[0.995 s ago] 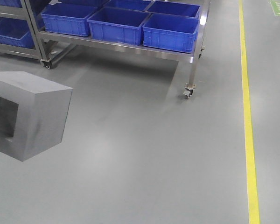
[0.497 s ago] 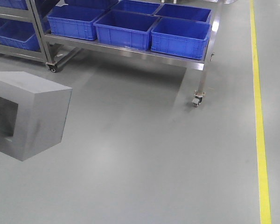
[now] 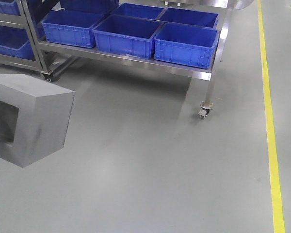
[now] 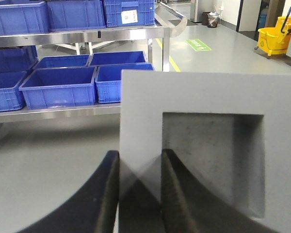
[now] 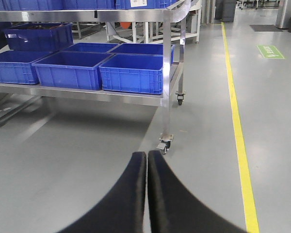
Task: Sort gray base to blue bin
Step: 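Drive the base to the blue bin rack holding the block in the left gripper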
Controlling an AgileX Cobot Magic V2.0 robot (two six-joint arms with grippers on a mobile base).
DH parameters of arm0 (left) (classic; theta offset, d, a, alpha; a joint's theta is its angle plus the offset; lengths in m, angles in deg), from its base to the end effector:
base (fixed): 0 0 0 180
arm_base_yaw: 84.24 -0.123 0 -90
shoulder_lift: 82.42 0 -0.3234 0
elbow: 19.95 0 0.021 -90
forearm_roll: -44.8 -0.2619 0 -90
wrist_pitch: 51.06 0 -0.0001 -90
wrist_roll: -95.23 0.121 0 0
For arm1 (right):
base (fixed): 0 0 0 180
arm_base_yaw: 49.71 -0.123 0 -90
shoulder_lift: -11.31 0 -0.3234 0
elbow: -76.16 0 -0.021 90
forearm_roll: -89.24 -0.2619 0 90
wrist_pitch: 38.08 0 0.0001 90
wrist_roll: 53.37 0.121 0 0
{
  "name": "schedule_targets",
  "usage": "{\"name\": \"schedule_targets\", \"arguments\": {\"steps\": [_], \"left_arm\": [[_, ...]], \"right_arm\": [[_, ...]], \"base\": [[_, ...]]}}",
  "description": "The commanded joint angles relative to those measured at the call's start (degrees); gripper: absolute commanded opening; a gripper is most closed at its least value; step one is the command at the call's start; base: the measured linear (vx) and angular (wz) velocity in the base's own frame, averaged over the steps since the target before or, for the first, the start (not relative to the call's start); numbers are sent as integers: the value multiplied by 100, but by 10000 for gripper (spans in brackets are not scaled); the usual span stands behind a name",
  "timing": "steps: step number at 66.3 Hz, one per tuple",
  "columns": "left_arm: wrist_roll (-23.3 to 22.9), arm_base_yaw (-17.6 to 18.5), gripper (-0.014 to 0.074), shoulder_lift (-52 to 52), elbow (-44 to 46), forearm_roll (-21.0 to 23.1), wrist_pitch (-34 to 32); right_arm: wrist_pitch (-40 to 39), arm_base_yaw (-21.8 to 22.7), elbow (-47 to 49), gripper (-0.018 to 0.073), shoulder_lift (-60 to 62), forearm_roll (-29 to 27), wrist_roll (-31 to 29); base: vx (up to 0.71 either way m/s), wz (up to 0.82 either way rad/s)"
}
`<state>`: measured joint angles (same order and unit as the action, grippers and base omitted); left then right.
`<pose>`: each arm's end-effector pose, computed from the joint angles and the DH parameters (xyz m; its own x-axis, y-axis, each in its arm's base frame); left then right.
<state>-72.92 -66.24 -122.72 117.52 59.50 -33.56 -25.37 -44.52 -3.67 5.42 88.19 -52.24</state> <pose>0.1203 -0.0488 0.3651 -0.1762 0.0170 -0.9842 0.3732 0.9264 -0.0507 0.0574 -0.0047 0.1788 -0.1426 0.0507 -0.9885 0.0919 0.9951 0.0378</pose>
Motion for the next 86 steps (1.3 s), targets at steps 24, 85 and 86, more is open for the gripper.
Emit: {"name": "schedule_targets", "arguments": {"steps": [24,85,86], "left_arm": [[-78,31,-6,14,161,91,-602],[-78,31,-6,14,161,91,-602],[-78,31,-6,14,161,91,-602]], "right_arm": [[-428,-2,-3,-5,10,38,-44],[-428,-2,-3,-5,10,38,-44],[-428,-2,-3,-5,10,38,-44]], "base": [[20,-4],[30,32],[31,39]]}}
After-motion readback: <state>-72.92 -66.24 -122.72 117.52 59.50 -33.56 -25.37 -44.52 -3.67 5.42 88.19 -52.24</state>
